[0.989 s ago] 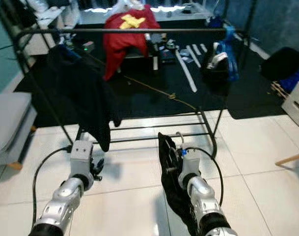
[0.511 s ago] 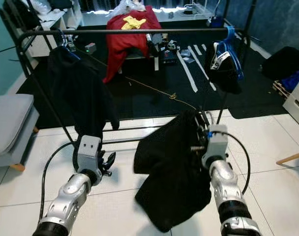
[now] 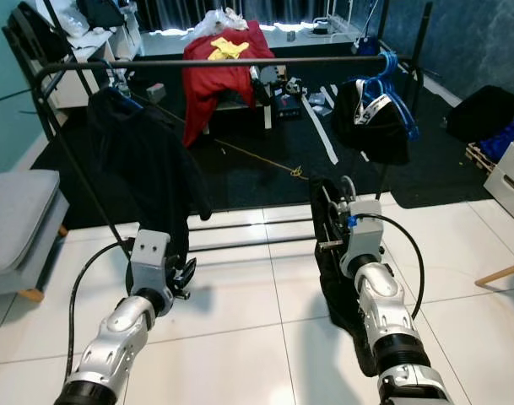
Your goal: Hang hanger
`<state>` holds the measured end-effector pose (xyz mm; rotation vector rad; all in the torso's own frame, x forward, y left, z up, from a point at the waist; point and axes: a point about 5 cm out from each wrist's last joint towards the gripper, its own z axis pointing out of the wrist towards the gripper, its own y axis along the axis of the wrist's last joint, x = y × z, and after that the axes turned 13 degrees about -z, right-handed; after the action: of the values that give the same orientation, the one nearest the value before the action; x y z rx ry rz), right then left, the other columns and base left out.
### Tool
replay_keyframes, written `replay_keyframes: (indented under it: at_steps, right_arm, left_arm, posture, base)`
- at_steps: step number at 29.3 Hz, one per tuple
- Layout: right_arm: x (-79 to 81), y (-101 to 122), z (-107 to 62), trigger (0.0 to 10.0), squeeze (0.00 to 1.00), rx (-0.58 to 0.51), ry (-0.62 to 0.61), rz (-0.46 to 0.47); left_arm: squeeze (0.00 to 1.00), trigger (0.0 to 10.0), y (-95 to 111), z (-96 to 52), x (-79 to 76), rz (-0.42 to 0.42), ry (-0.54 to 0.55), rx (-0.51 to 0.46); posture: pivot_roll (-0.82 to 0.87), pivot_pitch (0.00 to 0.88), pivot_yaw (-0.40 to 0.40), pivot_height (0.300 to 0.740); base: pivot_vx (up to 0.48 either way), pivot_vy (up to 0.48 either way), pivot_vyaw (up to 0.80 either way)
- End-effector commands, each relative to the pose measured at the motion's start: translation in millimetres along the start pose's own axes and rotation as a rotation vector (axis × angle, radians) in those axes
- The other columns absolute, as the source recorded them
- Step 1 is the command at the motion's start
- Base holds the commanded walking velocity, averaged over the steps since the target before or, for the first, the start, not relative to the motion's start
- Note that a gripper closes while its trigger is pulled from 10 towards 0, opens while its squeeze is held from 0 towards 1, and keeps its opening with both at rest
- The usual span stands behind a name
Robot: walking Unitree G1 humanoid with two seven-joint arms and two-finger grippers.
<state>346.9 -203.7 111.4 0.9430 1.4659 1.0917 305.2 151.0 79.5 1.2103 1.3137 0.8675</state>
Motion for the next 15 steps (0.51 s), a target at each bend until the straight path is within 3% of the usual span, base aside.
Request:
replay_keyframes:
  at_steps: [1, 15]
  right_arm:
    - [-0.7, 6.3, 0.4, 10.0, 0.0, -0.026, 0.007, -0.02]
    - [-8.8, 9.3, 0.9, 10.0, 0.0, -0.029, -0.008, -0.015]
  left_arm:
    - [0.0, 10.0, -1.0, -2.1, 2.9, 0.004, 0.001, 0.011]
    - [0.0, 10.0, 0.7, 3.5, -2.2, 0.007, -0.028, 0.007]
  posture:
    - [0.01, 0.036, 0.025, 0.74]
    - [-0.01, 0.02, 0.03, 0.74]
  base:
    - [0.398, 0.0, 0.0]
    - [0.422, 0.0, 0.0]
